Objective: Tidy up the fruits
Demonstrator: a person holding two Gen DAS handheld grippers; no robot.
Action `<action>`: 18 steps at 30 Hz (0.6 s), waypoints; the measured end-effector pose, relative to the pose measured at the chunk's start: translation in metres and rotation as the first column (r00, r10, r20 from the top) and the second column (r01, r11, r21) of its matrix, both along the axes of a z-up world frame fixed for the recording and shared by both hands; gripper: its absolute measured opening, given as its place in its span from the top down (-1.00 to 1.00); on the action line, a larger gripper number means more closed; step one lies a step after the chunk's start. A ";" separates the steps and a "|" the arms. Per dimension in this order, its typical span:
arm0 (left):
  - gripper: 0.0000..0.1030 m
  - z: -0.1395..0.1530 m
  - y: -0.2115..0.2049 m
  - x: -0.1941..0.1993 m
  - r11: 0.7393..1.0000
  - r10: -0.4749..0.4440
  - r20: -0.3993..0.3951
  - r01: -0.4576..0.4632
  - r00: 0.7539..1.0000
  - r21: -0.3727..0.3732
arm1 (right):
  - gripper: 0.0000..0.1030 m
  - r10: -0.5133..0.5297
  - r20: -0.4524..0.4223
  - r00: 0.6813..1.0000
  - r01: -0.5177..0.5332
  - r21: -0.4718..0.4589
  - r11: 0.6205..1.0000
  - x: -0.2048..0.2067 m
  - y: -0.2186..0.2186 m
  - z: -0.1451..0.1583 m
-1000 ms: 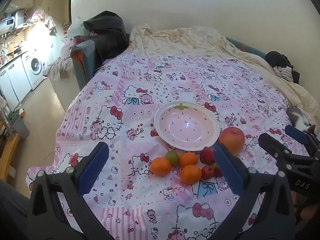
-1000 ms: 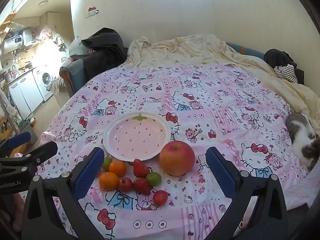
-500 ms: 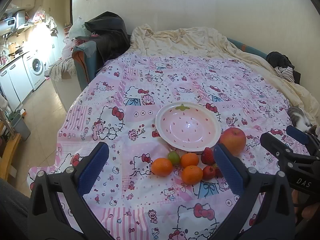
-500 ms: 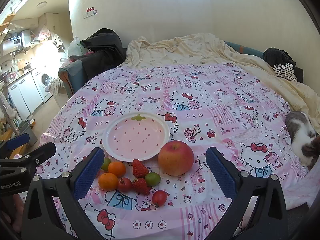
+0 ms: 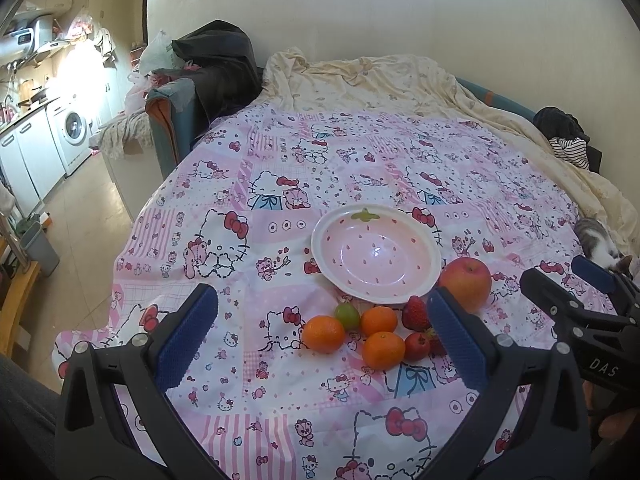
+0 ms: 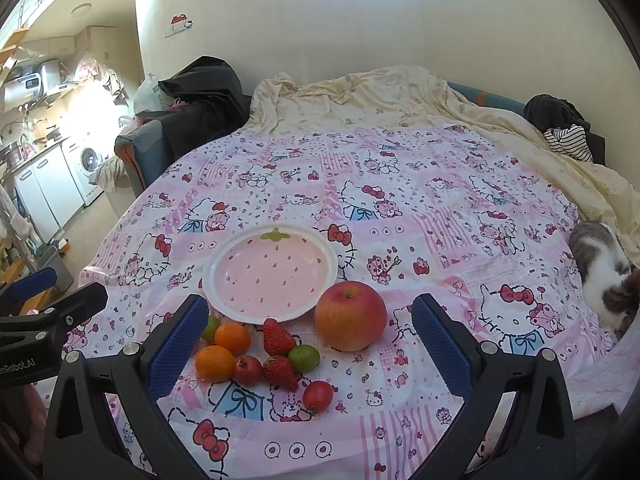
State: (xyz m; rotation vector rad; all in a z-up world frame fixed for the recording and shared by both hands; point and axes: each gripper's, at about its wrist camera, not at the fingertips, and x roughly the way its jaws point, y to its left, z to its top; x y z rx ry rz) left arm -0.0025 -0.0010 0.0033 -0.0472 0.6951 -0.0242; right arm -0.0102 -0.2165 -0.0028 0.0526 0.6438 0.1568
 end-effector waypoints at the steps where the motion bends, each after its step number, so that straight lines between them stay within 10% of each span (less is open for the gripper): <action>1: -1.00 0.000 0.000 0.000 1.000 0.001 0.000 -0.001 1.000 0.000 | -1.00 0.000 0.000 1.000 0.000 0.000 1.000 0.000 0.000 0.000; 18: -1.00 0.000 0.001 0.000 1.000 0.002 -0.003 -0.002 1.000 -0.003 | -1.00 -0.008 0.003 1.000 0.008 -0.003 1.000 -0.001 -0.002 0.000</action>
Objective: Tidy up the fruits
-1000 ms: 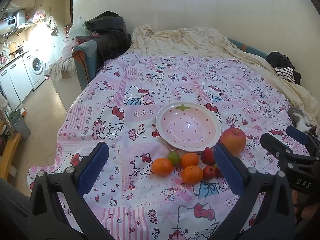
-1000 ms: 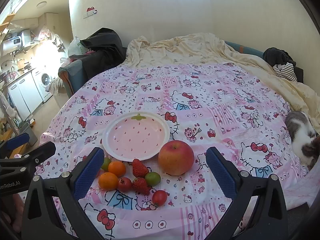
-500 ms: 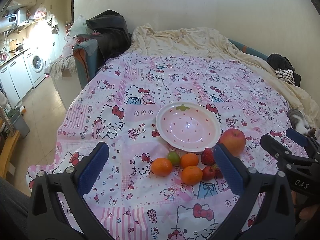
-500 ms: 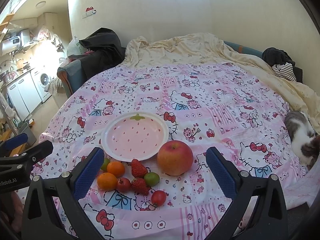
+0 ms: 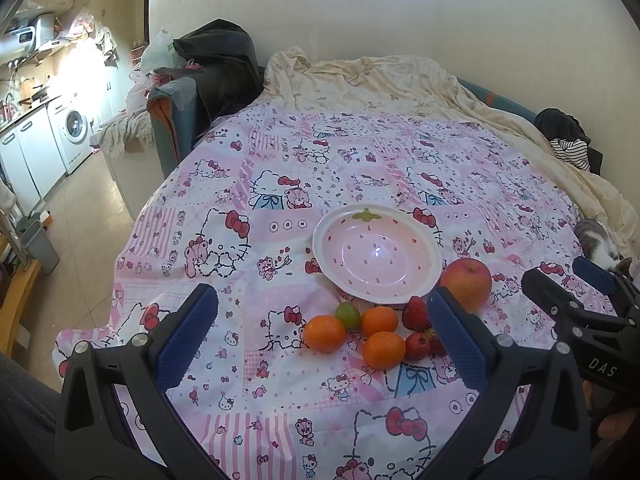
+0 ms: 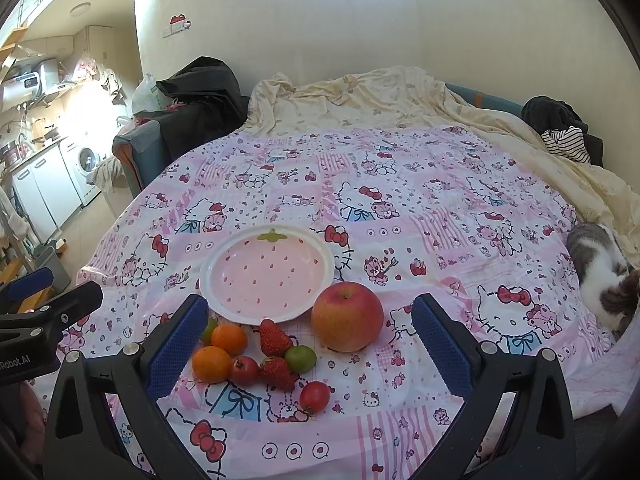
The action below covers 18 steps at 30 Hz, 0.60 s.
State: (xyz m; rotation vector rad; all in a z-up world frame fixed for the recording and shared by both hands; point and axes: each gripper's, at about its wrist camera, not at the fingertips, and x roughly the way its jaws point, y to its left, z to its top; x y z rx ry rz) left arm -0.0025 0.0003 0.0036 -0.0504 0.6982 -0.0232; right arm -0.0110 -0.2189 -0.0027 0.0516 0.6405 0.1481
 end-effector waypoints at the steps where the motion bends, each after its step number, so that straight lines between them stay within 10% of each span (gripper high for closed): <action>1: -1.00 0.000 0.000 0.000 1.000 0.000 0.000 0.000 1.000 0.000 | -1.00 -0.001 0.000 1.000 0.001 0.000 1.000 0.000 0.000 0.000; 18: -1.00 0.001 0.002 0.000 1.000 0.007 -0.001 -0.007 1.000 -0.004 | -1.00 -0.002 -0.001 1.000 0.002 -0.001 1.000 0.000 0.001 0.000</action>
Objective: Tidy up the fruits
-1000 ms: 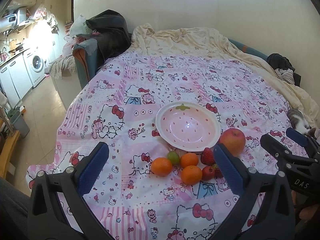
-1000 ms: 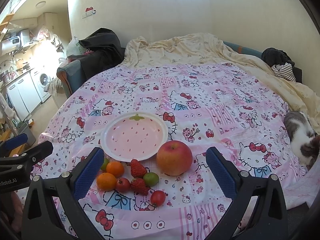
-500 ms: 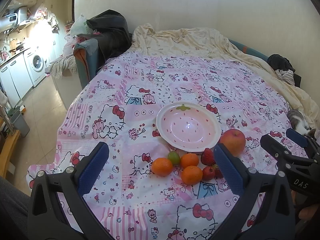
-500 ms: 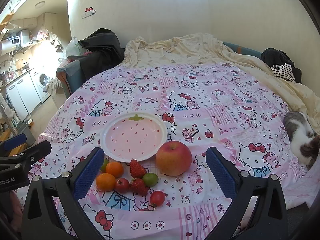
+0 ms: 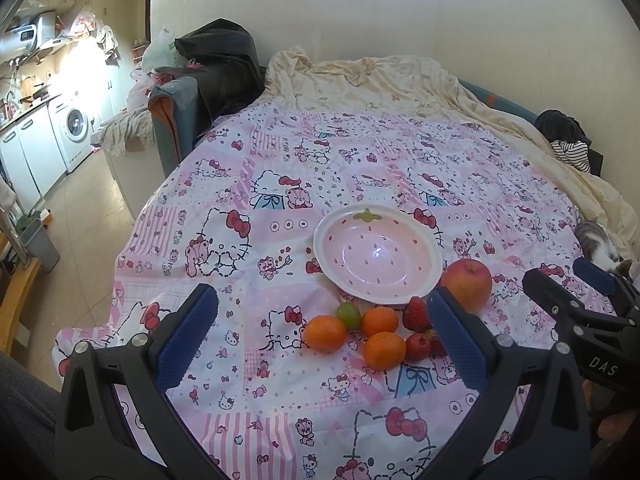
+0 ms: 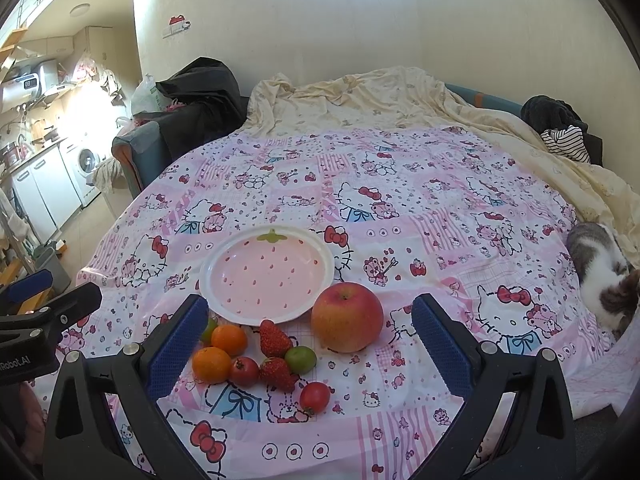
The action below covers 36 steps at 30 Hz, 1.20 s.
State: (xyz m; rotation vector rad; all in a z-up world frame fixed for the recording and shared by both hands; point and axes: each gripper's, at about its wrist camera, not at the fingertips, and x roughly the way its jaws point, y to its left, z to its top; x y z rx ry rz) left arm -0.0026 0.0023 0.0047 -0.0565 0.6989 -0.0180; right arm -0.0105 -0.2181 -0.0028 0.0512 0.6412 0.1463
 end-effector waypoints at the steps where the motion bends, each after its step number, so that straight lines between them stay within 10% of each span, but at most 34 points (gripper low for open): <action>1: -1.00 0.000 0.000 0.000 1.000 0.000 0.000 0.000 1.000 0.000 | -1.00 0.000 0.000 1.000 0.000 0.001 1.000 0.000 0.000 0.000; 26: -1.00 0.016 0.011 0.020 0.999 -0.038 -0.048 0.039 0.998 0.024 | -1.00 0.040 -0.025 0.999 -0.039 0.057 0.998 0.009 -0.010 0.017; 36: -1.00 0.016 0.023 0.071 0.999 -0.039 -0.217 0.041 0.975 0.006 | -1.00 0.023 -0.221 0.975 0.004 0.122 0.993 0.070 -0.040 0.007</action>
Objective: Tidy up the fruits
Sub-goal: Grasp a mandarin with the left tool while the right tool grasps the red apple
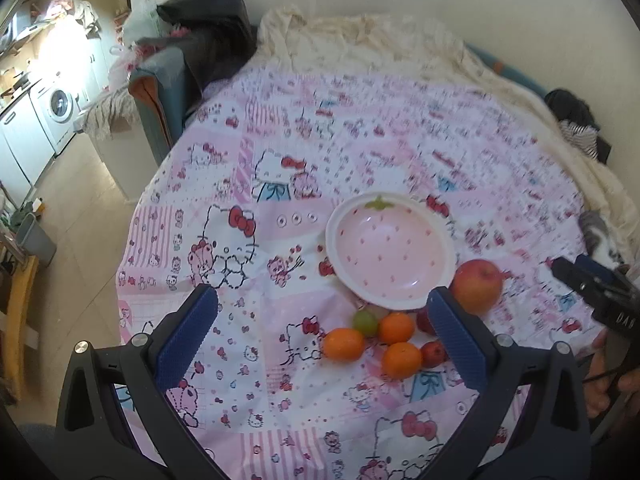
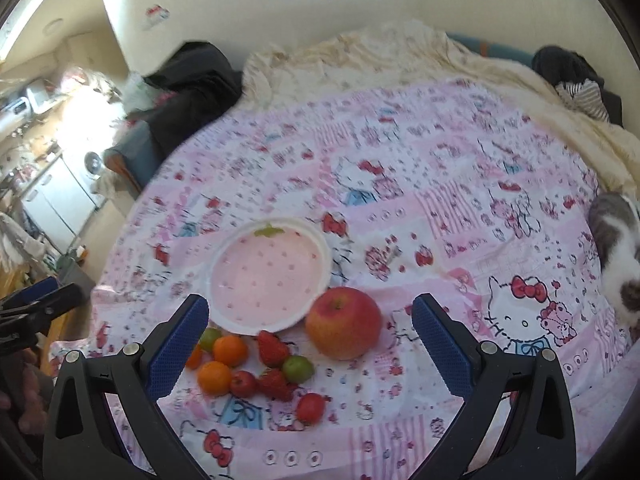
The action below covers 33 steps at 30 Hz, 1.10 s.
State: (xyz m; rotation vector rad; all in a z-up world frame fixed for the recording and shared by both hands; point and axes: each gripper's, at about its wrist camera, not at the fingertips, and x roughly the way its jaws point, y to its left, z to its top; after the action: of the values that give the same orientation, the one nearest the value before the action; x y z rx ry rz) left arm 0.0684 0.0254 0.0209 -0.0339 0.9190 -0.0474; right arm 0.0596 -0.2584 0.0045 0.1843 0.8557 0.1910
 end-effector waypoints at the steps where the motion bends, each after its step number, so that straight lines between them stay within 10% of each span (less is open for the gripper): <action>1: -1.00 -0.003 -0.001 0.004 1.000 -0.003 -0.018 0.003 1.000 0.009 | -1.00 -0.001 -0.018 1.000 0.002 0.004 1.000 0.005 -0.002 -0.002; 14: -1.00 -0.059 -0.009 0.060 1.000 0.004 -0.281 0.002 0.960 0.022 | -1.00 -0.038 -0.222 0.974 0.053 0.060 0.997 0.069 -0.021 -0.035; 21: -0.97 -0.118 -0.007 0.069 0.999 -0.001 -0.484 -0.014 0.875 -0.028 | -1.00 -0.064 -0.306 0.950 0.097 0.094 0.991 0.077 -0.030 -0.070; 33: 0.21 -0.153 -0.024 0.053 0.993 -0.060 -0.577 -0.010 0.815 -0.116 | -1.00 -0.032 -0.340 0.940 0.087 0.149 0.985 0.083 -0.024 -0.081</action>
State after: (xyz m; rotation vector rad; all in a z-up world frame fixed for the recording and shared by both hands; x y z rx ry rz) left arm 0.1216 0.0017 -0.1318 -0.1500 1.5343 -0.1192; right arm 0.1428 -0.2827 -0.0764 0.4037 1.1749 0.1745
